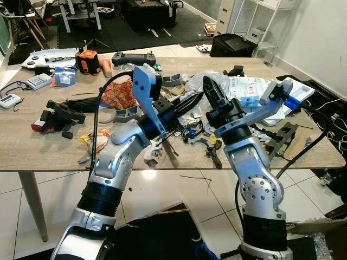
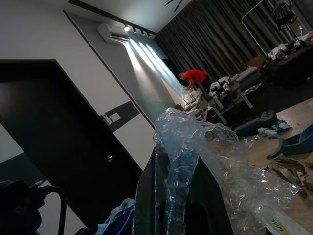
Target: Picking trash to rubbish bin
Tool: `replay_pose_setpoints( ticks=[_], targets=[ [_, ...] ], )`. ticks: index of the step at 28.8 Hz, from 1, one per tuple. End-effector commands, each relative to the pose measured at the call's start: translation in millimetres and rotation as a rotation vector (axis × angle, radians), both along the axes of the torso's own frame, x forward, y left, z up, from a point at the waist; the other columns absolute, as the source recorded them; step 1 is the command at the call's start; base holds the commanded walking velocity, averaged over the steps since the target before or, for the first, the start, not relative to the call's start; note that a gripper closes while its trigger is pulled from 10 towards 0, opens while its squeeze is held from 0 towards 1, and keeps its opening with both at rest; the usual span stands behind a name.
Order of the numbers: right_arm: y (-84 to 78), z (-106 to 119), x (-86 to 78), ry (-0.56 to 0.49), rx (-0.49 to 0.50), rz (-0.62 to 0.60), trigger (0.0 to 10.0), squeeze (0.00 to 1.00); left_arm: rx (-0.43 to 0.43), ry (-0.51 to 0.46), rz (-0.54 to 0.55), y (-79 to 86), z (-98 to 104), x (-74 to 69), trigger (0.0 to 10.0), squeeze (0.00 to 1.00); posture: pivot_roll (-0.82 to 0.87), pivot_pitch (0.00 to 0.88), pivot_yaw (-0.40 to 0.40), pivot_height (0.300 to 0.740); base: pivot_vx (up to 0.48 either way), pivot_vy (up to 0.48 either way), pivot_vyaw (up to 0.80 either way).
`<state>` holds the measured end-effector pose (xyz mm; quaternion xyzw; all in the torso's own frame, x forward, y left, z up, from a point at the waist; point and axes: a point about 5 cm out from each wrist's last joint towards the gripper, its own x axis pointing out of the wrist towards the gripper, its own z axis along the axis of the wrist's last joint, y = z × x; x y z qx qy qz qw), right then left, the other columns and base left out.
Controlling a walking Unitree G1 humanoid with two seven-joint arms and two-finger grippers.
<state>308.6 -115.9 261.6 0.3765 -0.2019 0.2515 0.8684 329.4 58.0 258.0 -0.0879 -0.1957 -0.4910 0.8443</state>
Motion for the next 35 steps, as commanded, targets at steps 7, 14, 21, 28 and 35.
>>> replay_pose_setpoints(
  ticks=[7,14,21,28,35],
  targets=[
    [-9.4,-4,3.5,0.035,0.009,-0.067,0.0,0.00,-0.009,-0.022,0.058,5.2,3,2.3,10.0,1.00,-0.01,0.100,0.003,0.740,0.000,0.000,0.00],
    [-22.2,-6,7.5,0.055,0.020,-0.164,0.0,0.00,-0.010,-0.021,0.041,6.7,3,-0.7,10.0,1.00,-0.01,0.100,0.003,0.740,0.000,0.000,0.00],
    [-31.9,-7,9.9,0.064,0.019,-0.235,0.0,0.00,-0.027,-0.017,0.085,12.8,5,0.9,10.0,1.00,0.00,0.105,0.005,0.740,0.000,0.000,0.00],
    [-48.3,-2,10.8,0.034,-0.017,-0.360,0.0,0.00,-0.082,0.019,0.162,35.9,7,6.5,10.0,0.00,0.00,0.107,0.009,0.740,0.000,0.000,0.00],
    [-60.6,8,10.1,-0.013,-0.040,-0.449,0.0,0.00,-0.159,0.033,0.559,87.2,11,24.9,10.0,0.00,0.00,0.108,0.014,0.740,0.000,0.000,0.00]
  ],
)
